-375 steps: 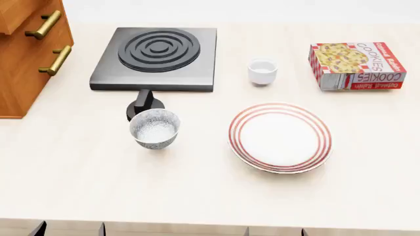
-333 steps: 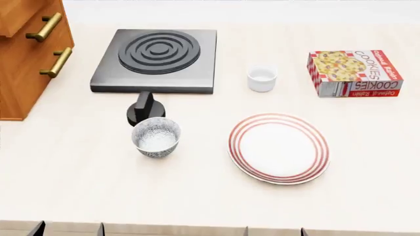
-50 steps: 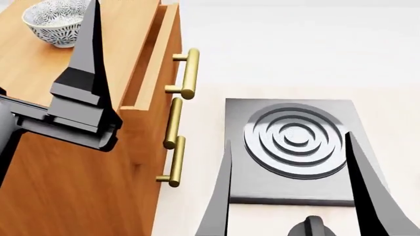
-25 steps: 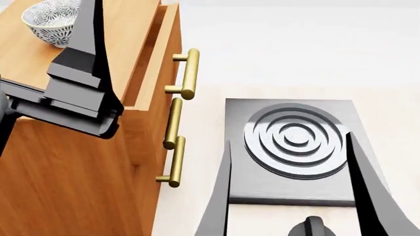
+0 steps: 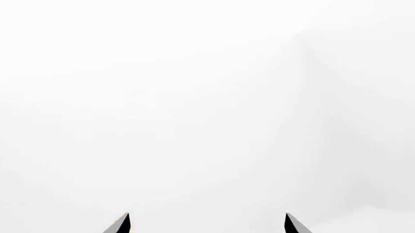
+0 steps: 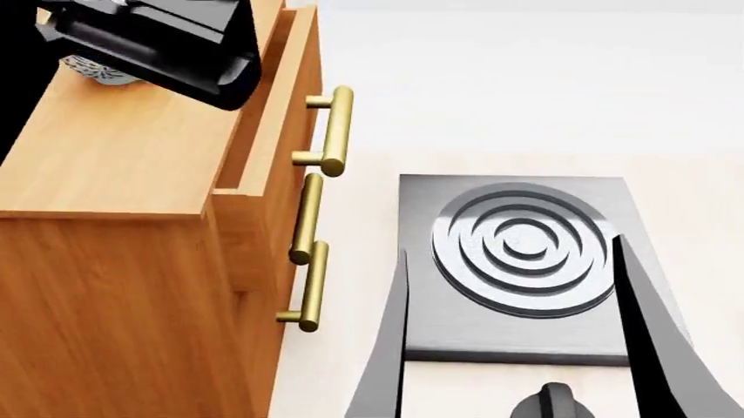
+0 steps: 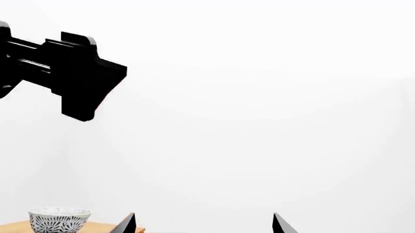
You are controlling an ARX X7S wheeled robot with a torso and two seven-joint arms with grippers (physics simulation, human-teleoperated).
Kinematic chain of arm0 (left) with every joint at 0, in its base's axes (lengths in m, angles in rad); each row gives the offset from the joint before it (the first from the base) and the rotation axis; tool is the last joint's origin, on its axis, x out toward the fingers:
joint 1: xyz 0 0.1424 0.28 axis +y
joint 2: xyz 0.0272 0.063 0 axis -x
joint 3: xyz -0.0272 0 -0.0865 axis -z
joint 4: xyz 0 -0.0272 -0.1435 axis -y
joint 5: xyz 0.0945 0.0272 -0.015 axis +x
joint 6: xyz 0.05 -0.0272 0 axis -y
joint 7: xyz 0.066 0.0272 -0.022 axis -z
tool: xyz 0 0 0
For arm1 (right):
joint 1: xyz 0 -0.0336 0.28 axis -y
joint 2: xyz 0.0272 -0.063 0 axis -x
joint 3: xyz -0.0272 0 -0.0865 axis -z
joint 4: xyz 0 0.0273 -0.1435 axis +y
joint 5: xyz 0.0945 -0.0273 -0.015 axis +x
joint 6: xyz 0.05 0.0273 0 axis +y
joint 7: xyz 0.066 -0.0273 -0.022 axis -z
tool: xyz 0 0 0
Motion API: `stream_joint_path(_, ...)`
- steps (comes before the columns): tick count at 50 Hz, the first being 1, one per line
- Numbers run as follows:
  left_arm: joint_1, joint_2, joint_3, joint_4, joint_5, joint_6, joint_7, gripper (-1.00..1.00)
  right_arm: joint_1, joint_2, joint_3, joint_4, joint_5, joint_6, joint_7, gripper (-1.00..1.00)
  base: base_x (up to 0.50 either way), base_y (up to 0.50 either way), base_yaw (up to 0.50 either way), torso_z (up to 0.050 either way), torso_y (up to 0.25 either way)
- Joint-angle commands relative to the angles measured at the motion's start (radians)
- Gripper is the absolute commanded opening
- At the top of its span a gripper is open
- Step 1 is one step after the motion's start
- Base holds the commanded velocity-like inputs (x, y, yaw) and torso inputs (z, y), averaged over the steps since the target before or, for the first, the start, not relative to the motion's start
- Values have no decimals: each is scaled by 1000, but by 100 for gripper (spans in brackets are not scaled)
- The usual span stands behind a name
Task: Pick the akita bowl on the wooden cabinet and place it on the plate.
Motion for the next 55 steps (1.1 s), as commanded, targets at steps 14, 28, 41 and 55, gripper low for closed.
stream_joint_path(14, -270, -16, 126, -640, 144, 165, 135, 100, 37, -6, -44, 2, -2, -10, 17, 100, 0, 0, 0, 0, 0)
stream_joint_path(28, -490, -36, 302, -1201, 336, 381, 388, 100, 37, 8, -40, 2, -2, -24, 19, 100, 0, 0, 0, 0, 0)
stream_joint_path(41, -800, 98, 581, -1975, 280, 570, 613, 100, 35, 31, -38, 1, -6, -43, 20, 100, 0, 0, 0, 0, 0)
stream_joint_path(55, -755, 82, 310, -2029, 651, 425, 620, 100, 35, 33, -49, 5, -13, -51, 21, 100, 0, 0, 0, 0, 0)
